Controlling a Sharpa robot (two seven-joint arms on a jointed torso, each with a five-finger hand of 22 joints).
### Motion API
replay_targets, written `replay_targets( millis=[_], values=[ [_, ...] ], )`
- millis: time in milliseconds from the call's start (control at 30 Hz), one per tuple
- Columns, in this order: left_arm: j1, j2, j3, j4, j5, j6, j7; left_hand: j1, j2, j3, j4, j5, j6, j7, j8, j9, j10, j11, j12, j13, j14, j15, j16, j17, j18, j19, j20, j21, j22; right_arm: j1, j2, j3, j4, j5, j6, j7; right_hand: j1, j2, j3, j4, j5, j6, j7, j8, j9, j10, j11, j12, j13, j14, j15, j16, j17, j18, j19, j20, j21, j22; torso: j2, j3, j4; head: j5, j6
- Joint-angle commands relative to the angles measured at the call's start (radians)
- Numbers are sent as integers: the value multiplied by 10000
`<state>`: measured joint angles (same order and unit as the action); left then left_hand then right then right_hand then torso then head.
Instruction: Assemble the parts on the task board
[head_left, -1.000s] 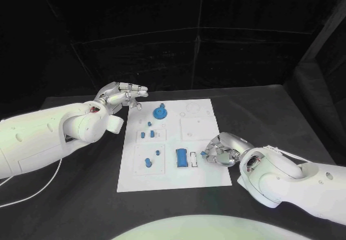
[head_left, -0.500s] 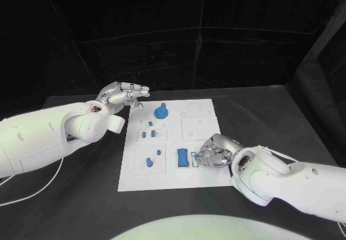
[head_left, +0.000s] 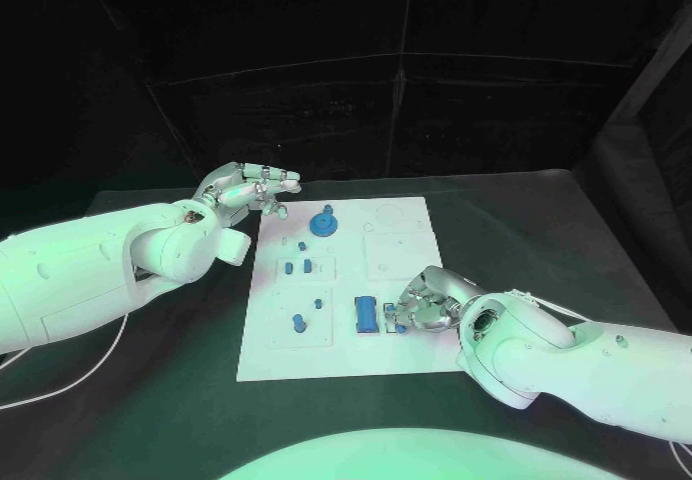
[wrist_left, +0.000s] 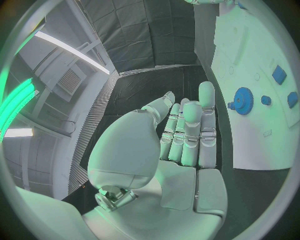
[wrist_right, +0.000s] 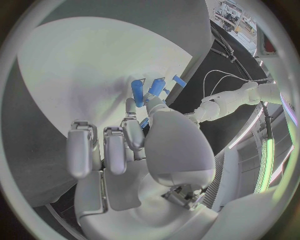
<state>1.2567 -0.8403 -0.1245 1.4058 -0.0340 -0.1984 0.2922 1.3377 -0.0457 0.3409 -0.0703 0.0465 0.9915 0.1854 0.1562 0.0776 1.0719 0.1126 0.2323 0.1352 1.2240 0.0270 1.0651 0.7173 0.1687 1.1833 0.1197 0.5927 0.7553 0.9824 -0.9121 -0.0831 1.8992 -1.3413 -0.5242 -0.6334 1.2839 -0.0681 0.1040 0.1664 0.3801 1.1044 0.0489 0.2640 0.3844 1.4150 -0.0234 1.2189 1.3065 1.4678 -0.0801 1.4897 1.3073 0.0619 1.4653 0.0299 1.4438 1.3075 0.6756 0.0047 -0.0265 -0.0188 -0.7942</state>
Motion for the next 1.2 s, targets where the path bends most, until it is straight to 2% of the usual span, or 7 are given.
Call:
replay_targets(
  millis=[33,633,767,900,1033,1200],
  values=[
    [18,-4,8,21,26,112,16,63,8,-37,-23,36,-76,7,45,-16,-43,-1,31,15,-53,8,49,-13,137,21,64,-47,-16,11,38,4,-3,-444,-211,-222,-151,4,-29,82,-54,146,-29,105,94,115,-38,98,66,811,-97,75,1617,-175,279,-96,33,687,5,4,-6,10,-8],
    [18,-5,8,18,26,137,-12,63,8,-37,-23,36,-76,7,45,-16,-43,-1,31,15,-53,8,49,-13,137,21,64,-47,-16,11,206,5,-178,-697,-147,-397,-265,43,-154,189,-140,250,-116,265,258,256,-117,318,246,819,-170,95,1646,-189,312,-171,69,747,-9,-5,-7,28,-39],
    [19,-5,8,16,26,144,-19,63,8,-37,-23,36,-76,7,45,-16,-43,-1,31,15,-53,8,49,-13,137,21,64,-47,-16,11,208,5,-211,-765,-77,-432,-345,51,-241,259,-335,225,-121,299,315,261,-123,304,248,817,-180,89,1640,-188,310,-188,59,736,-2,-3,-5,31,-37],
    [19,-5,8,13,26,155,-33,63,8,-37,-23,36,-76,7,45,-16,-43,-1,31,15,-53,8,49,-13,137,21,64,-47,-16,12,215,5,-220,-800,33,-450,-480,39,-418,373,-781,189,-109,347,399,262,-114,286,254,814,-176,82,1632,-189,312,-193,54,735,2,2,-15,51,-37],
    [19,6,8,6,26,170,-44,70,7,-50,-31,35,-99,19,53,-21,-73,10,51,18,-79,14,40,-50,135,14,67,-54,-20,12,232,5,-205,-812,157,-454,-825,-89,-774,607,-730,180,-86,396,471,283,-92,316,293,815,-158,82,1634,-191,317,-182,55,743,3,8,-17,69,-37],
    [19,15,7,-2,26,187,-57,70,7,-50,-31,35,-99,19,53,-21,-73,10,51,18,-79,14,40,-50,135,14,67,-54,-20,12,233,5,-186,-818,258,-450,-1119,-64,-1230,925,-1387,162,-95,470,578,319,-94,374,361,819,-158,94,1652,-193,323,-175,58,757,-1,3,-17,71,-55]
  ],
)
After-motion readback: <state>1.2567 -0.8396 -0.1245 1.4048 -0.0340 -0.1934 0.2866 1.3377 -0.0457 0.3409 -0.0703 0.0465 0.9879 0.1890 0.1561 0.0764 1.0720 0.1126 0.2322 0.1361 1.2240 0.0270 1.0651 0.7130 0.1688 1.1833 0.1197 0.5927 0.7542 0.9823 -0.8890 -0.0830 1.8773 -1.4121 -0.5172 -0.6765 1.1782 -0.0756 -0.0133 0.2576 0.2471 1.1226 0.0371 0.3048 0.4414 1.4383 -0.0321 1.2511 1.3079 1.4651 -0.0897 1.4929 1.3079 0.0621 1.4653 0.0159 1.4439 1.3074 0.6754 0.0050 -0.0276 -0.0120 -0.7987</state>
